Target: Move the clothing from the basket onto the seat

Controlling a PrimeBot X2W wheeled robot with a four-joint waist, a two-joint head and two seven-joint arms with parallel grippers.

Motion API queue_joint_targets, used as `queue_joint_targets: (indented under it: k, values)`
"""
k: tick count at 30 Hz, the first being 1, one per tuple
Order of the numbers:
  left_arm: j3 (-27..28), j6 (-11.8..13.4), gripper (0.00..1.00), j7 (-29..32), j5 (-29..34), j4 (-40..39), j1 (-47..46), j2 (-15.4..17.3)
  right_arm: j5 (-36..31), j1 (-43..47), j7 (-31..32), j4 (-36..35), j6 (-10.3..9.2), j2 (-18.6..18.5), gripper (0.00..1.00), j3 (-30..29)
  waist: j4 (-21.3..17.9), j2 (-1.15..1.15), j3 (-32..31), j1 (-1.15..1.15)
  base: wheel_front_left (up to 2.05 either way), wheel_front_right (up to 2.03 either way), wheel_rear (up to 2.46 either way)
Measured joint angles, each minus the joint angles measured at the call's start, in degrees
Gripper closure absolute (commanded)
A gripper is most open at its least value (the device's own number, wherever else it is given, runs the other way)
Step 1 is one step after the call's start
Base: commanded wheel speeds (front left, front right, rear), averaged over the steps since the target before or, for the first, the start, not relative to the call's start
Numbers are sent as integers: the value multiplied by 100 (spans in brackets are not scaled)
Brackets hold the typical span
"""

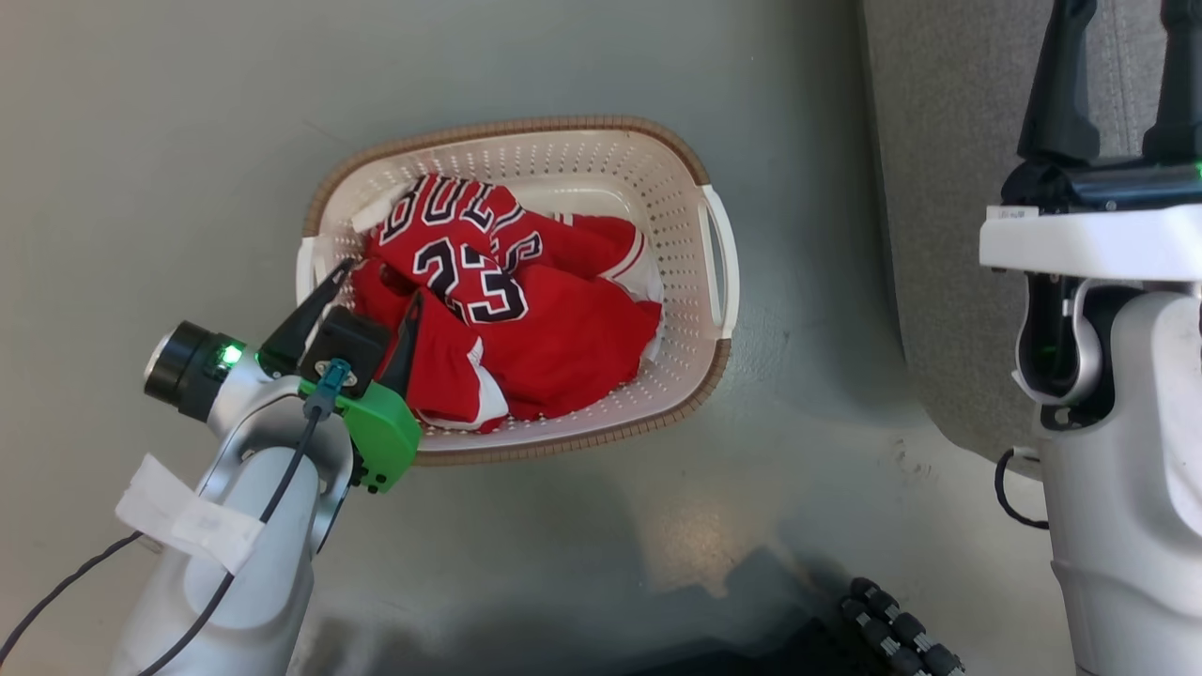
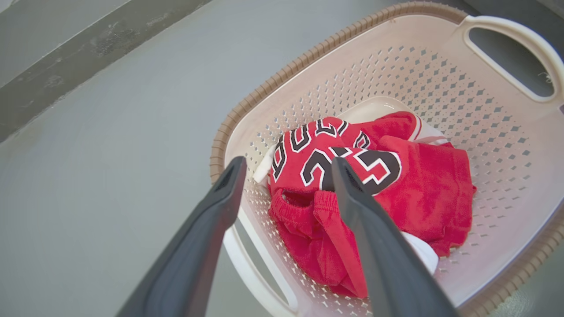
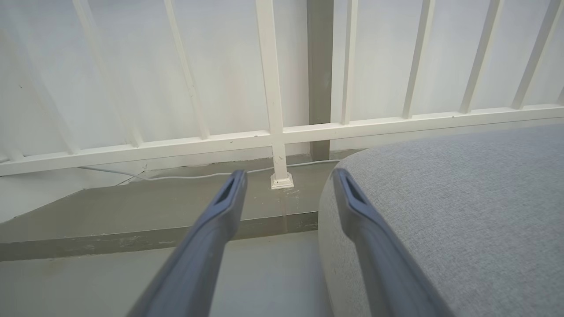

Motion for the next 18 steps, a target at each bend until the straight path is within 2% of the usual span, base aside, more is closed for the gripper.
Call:
queue_joint_targets:
  k: [18]
  values:
    - [-483,-220,0,274,209,793,-393,80,90,-394,0,35,4,13,0,78,-357,0,466,0,0,0,0]
